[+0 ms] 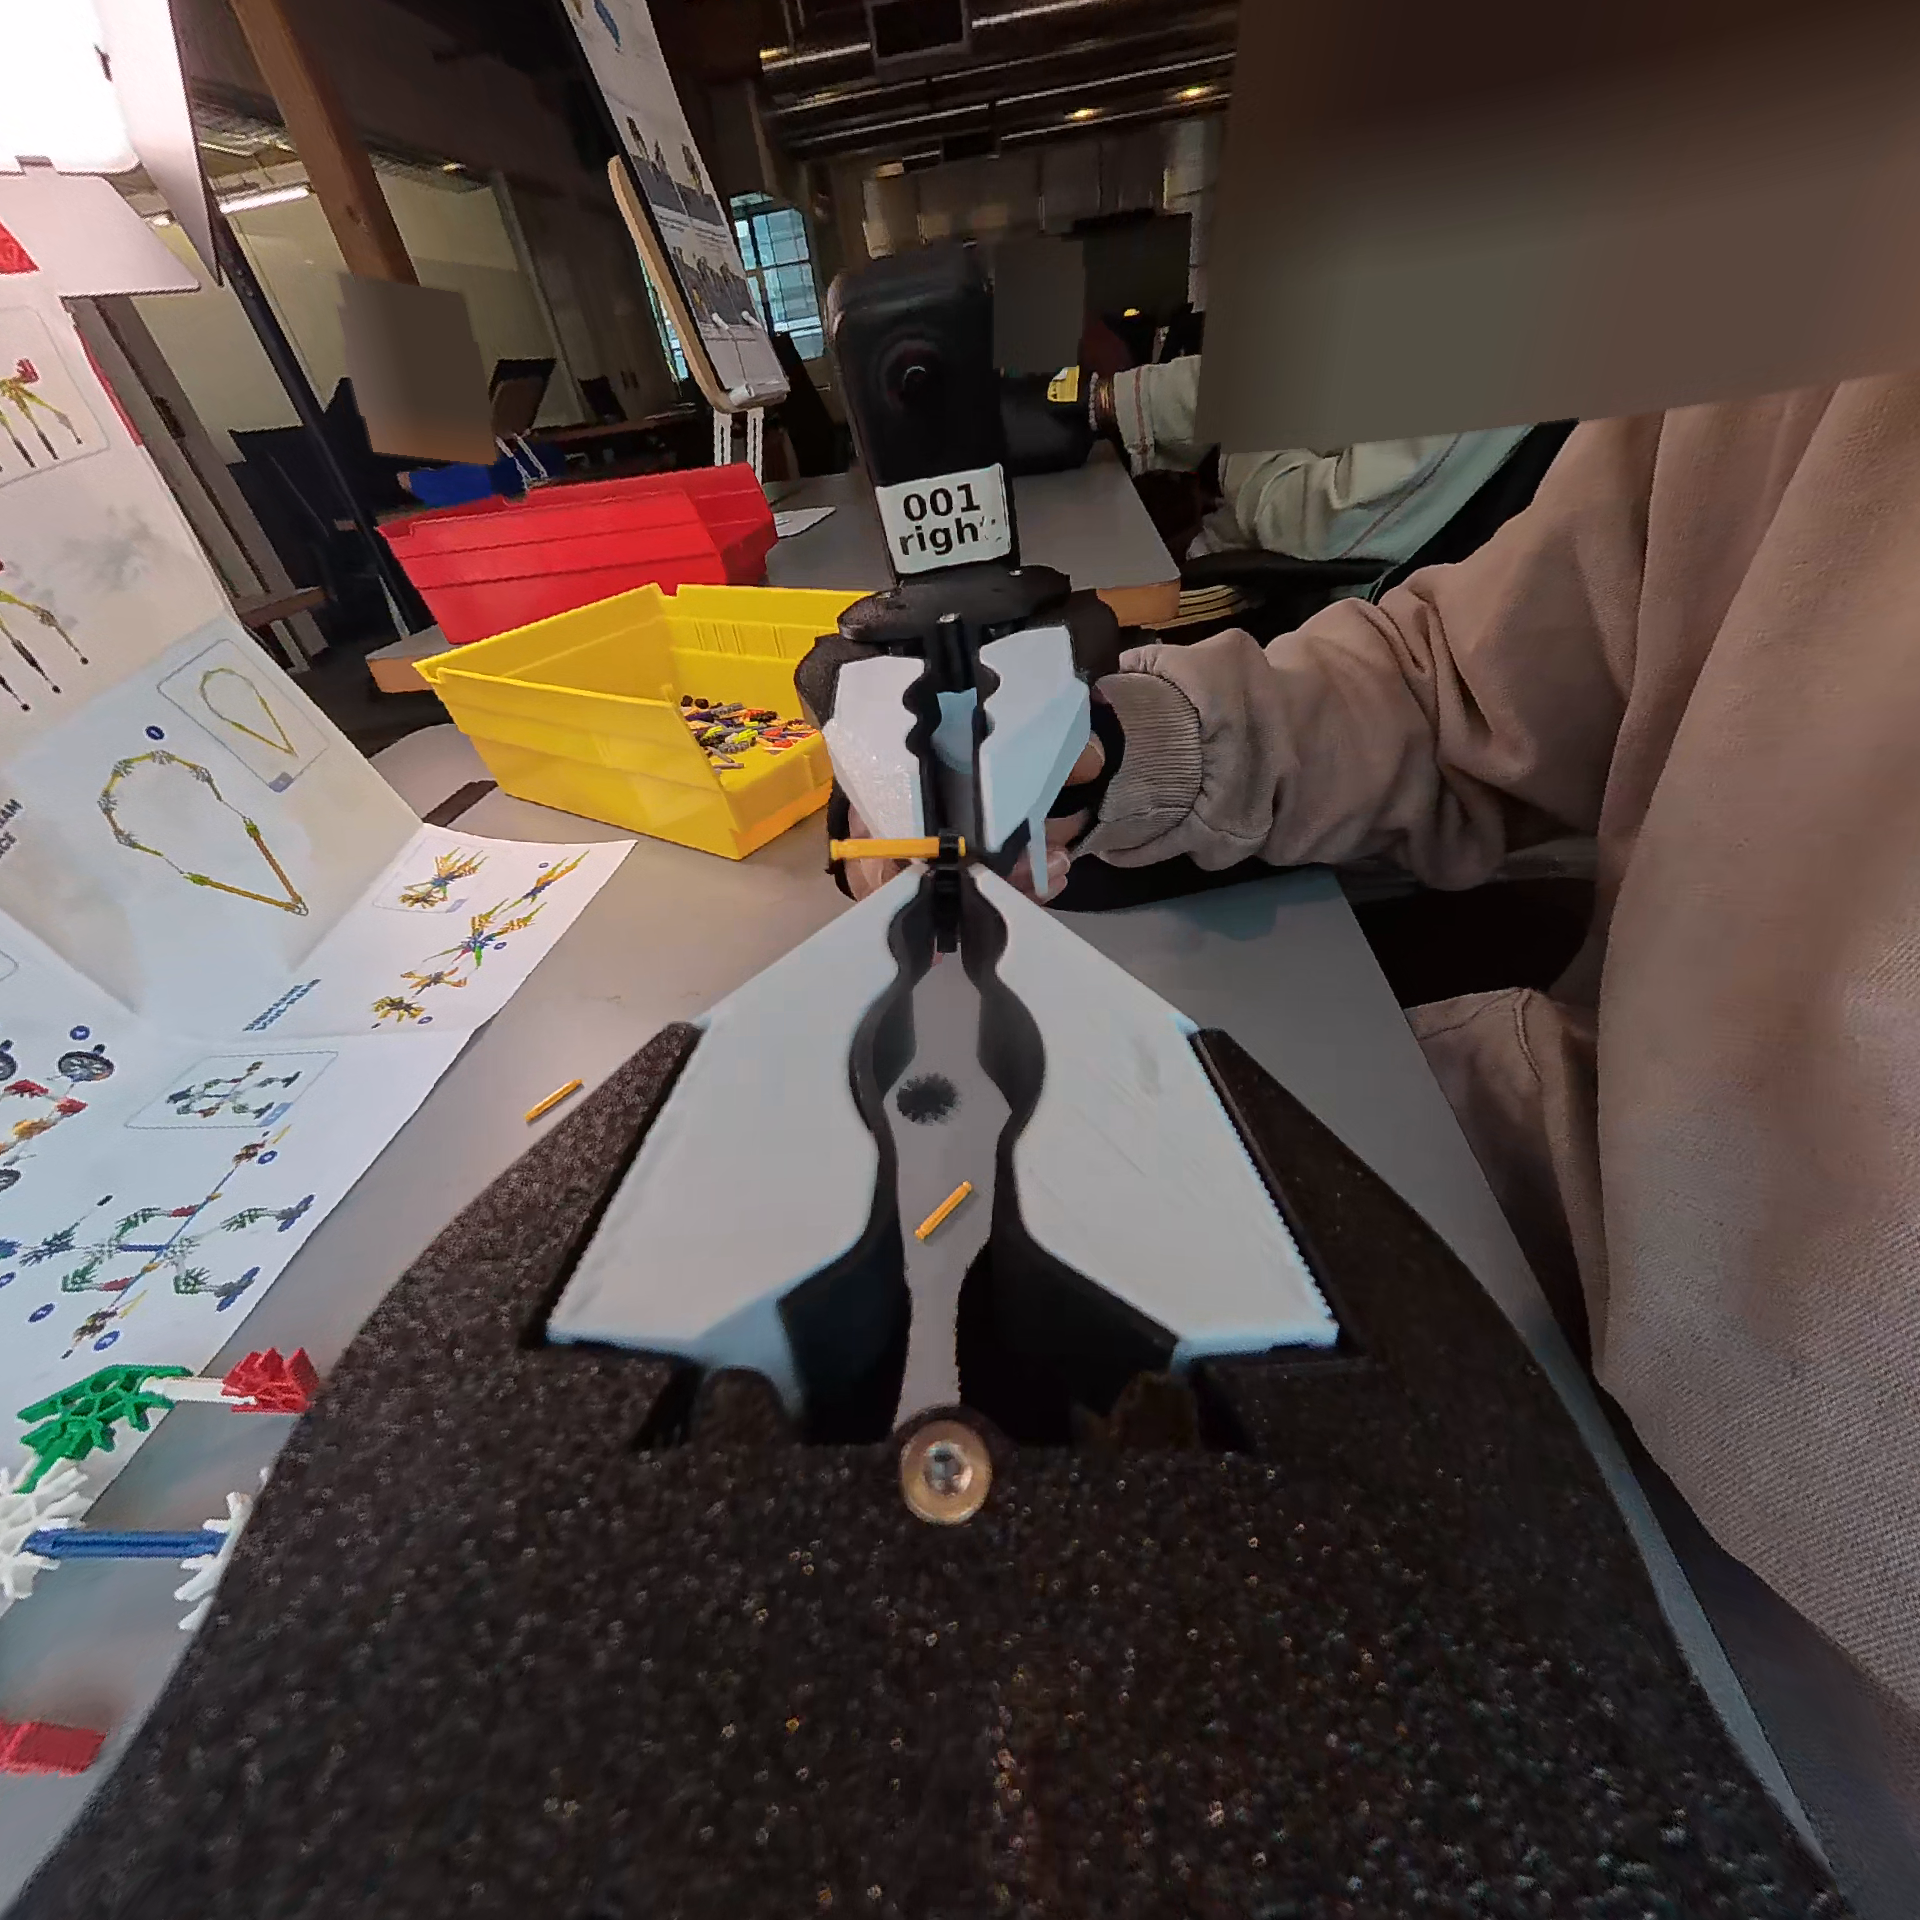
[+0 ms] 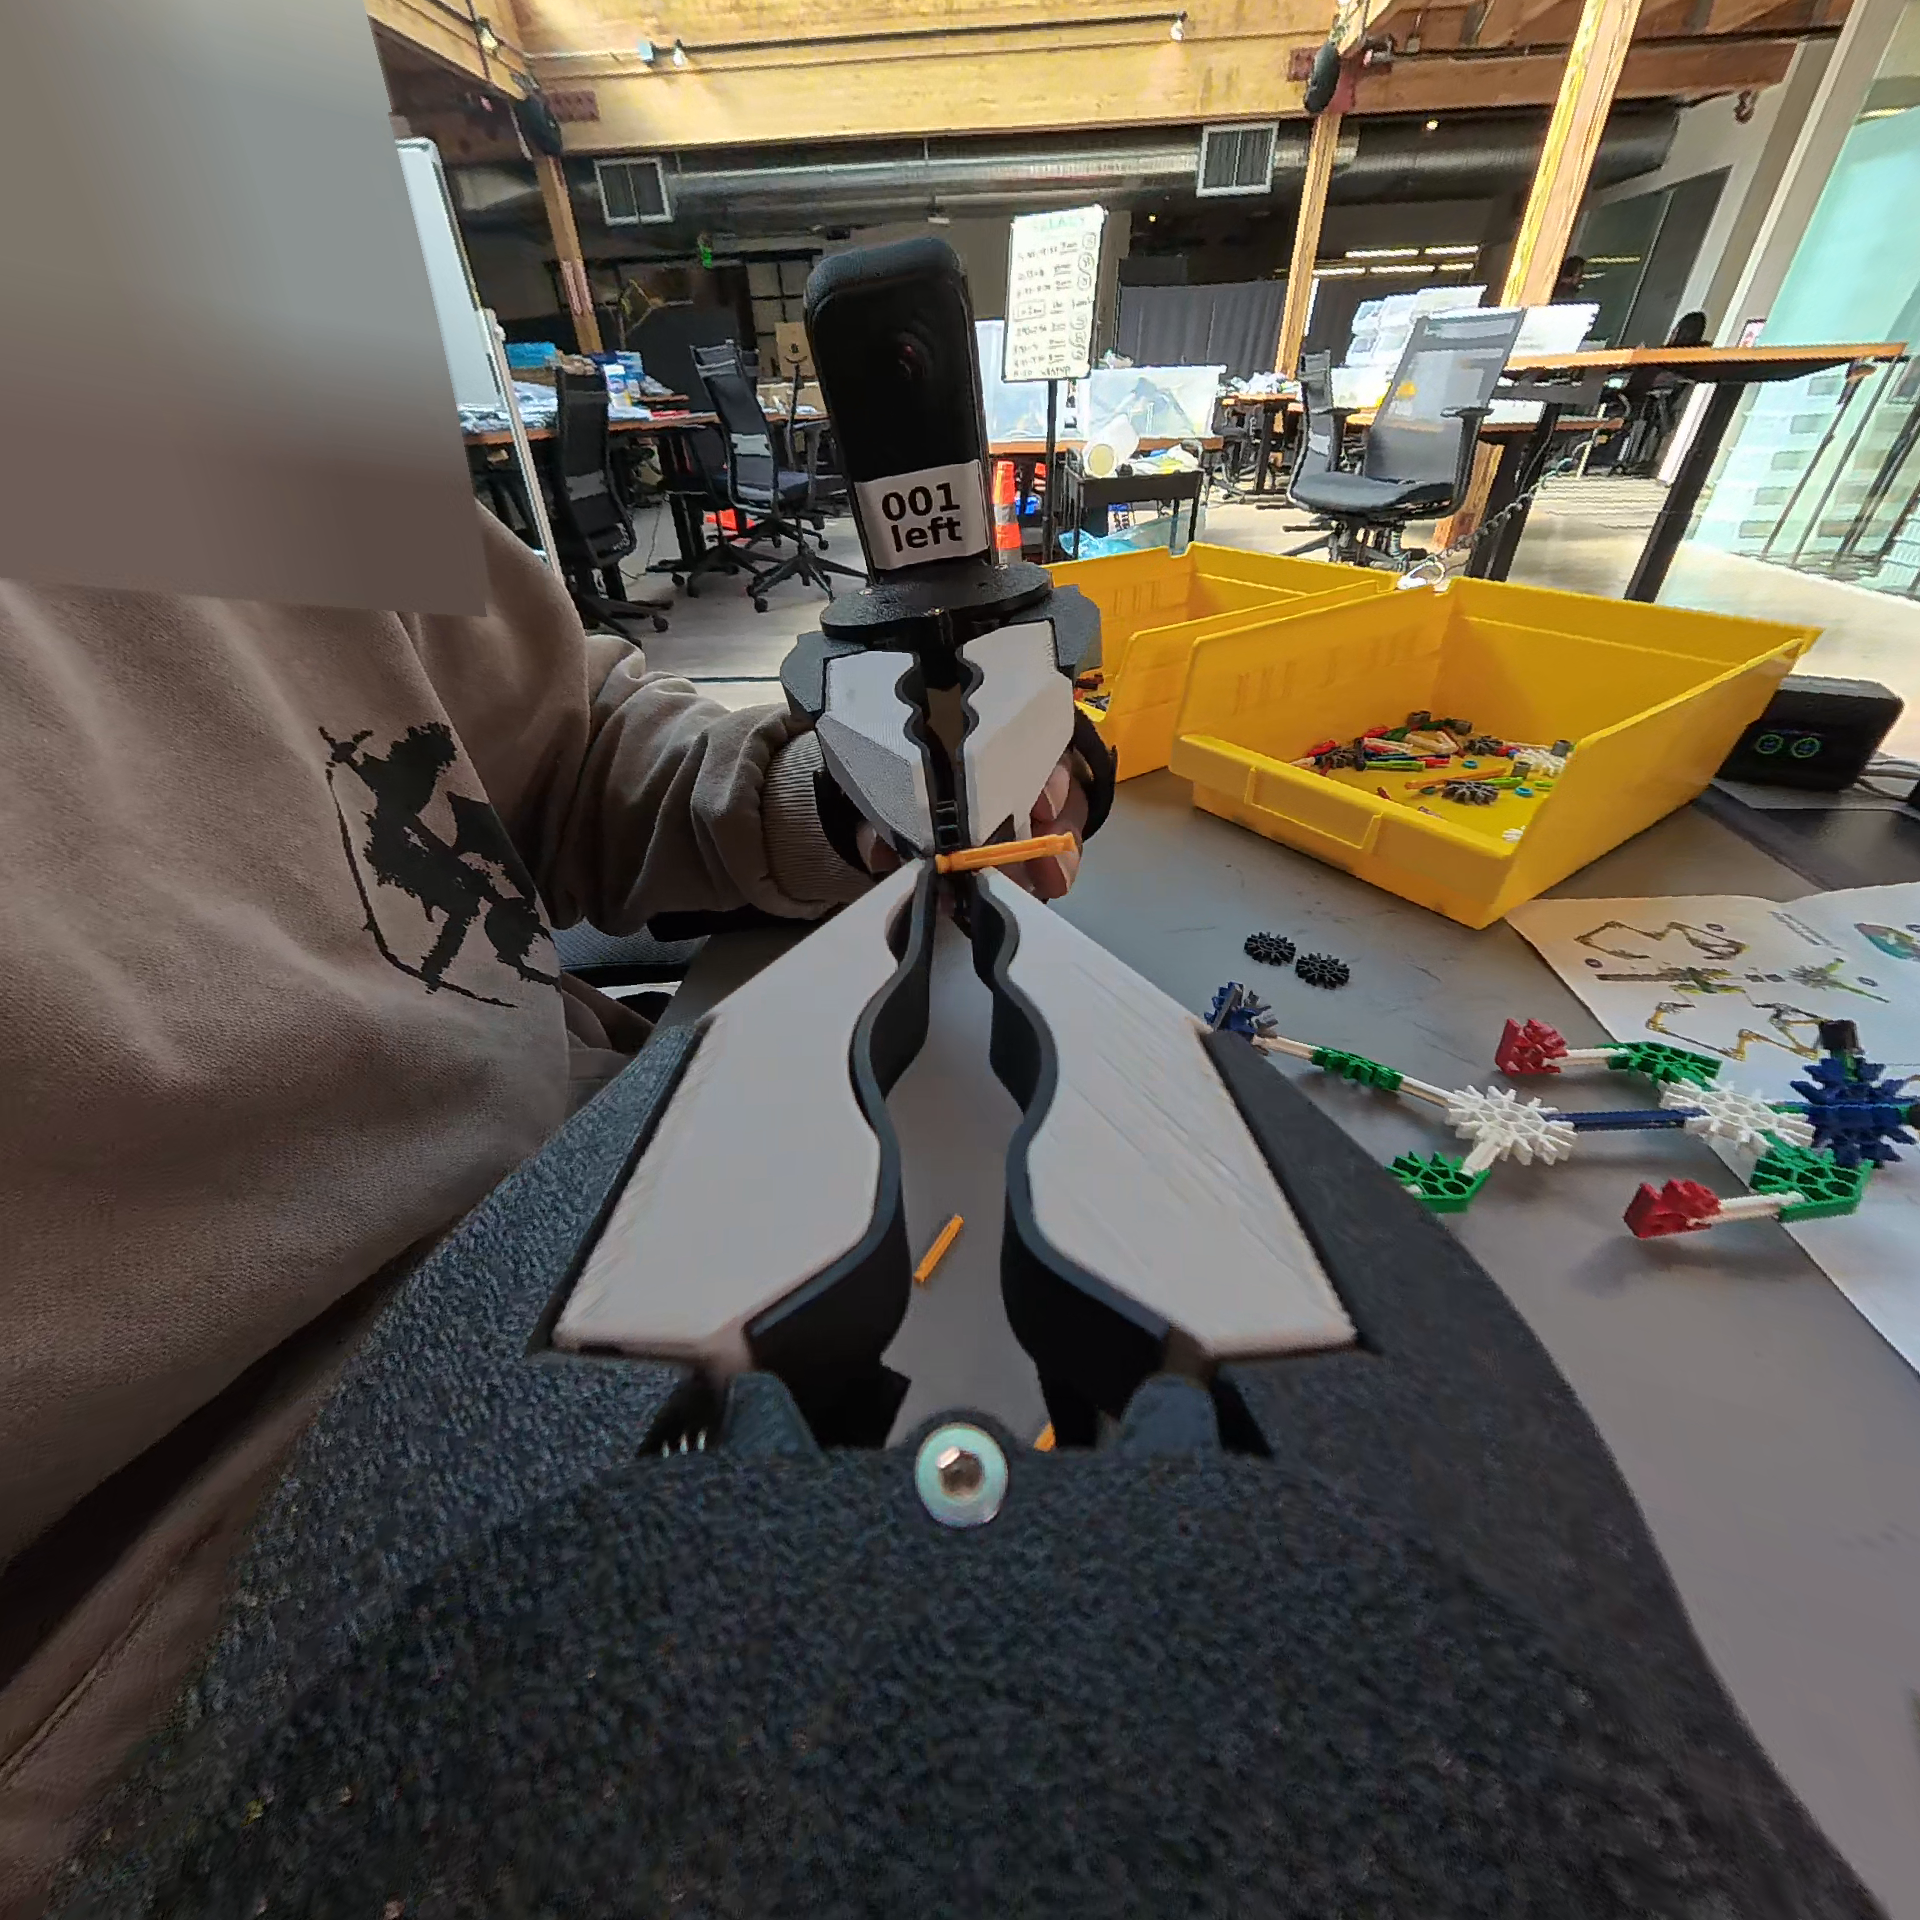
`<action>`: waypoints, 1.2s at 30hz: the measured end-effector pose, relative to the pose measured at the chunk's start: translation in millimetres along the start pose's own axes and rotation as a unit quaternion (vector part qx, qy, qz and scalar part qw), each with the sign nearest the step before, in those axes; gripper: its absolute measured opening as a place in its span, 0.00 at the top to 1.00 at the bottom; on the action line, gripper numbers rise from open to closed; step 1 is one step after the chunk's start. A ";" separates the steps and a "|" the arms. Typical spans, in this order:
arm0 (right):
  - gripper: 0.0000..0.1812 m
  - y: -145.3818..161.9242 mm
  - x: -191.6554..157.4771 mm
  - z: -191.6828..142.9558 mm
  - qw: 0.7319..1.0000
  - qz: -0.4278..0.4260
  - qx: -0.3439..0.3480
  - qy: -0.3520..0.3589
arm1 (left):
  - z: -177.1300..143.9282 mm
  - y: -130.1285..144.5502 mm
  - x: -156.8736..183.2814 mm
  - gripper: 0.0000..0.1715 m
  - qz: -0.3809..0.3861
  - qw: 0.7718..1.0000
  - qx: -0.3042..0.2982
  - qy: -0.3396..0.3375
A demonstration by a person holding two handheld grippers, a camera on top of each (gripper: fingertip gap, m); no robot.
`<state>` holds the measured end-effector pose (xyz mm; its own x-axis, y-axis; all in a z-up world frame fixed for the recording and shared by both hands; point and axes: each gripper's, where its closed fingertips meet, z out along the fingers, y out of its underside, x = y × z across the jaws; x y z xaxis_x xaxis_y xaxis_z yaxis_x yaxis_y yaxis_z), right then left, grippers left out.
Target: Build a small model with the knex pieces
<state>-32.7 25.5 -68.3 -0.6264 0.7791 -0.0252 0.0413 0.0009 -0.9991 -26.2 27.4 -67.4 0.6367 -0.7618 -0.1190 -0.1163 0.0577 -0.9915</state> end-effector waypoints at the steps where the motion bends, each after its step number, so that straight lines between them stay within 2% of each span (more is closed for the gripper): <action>1: 0.98 -0.2 -0.7 0.1 1.000 -0.004 -0.001 0.000 | 0.0 -0.4 0.8 0.99 0.002 1.000 0.001 0.001; 22: 0.98 -1.2 -9.7 0.8 1.000 -0.026 -0.006 -0.015 | 0.1 -2.5 10.5 0.99 0.027 0.999 0.007 0.015; 30: 0.96 -2.8 -5.0 0.7 1.000 -0.022 0.002 -0.003 | -2.1 -10.9 5.6 0.99 -0.038 0.997 0.056 0.027; 36: 0.99 -4.3 -4.1 1.1 1.000 -0.022 0.004 0.002 | -0.6 -8.6 4.8 0.99 -0.057 0.996 0.062 0.034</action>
<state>-31.2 21.6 -63.9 -0.6246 0.7807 0.0188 0.0076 0.0301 -0.9995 -22.6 22.9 -59.5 0.5862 -0.8102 -0.0065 0.0504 0.0445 -0.9977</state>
